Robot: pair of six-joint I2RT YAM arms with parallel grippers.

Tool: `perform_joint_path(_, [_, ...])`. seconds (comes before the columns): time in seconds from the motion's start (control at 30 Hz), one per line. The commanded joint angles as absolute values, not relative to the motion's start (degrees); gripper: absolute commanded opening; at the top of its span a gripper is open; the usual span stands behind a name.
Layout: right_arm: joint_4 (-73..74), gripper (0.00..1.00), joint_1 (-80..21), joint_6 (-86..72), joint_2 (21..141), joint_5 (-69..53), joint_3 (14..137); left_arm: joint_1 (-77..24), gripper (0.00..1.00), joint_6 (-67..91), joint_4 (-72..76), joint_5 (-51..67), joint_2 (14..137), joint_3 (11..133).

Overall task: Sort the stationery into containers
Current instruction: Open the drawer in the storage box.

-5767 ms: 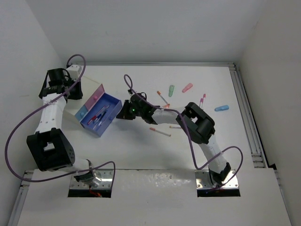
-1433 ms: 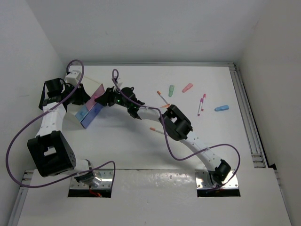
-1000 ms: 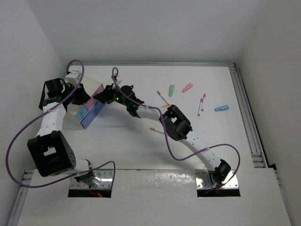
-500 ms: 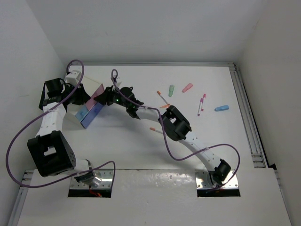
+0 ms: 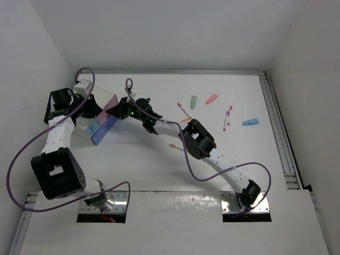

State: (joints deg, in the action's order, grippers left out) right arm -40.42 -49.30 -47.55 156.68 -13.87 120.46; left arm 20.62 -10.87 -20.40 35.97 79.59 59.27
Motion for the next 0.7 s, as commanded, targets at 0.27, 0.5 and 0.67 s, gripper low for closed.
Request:
perform_joint_path(0.27, [-45.6,0.00,-46.7,-47.4,149.8,-18.1,111.3,20.7,0.26,-8.4,-31.1,33.1,84.3,56.7])
perform_joint_path(0.5, [-47.4,0.00,-45.8,-47.2,145.5,-22.3,103.8,21.4,0.26,-7.5,-30.3,29.4,85.8,57.0])
perform_joint_path(0.67, [-46.6,0.00,-45.6,-47.1,146.0,-22.6,104.7,21.7,0.33,-13.1,-32.3,36.8,85.1,58.4])
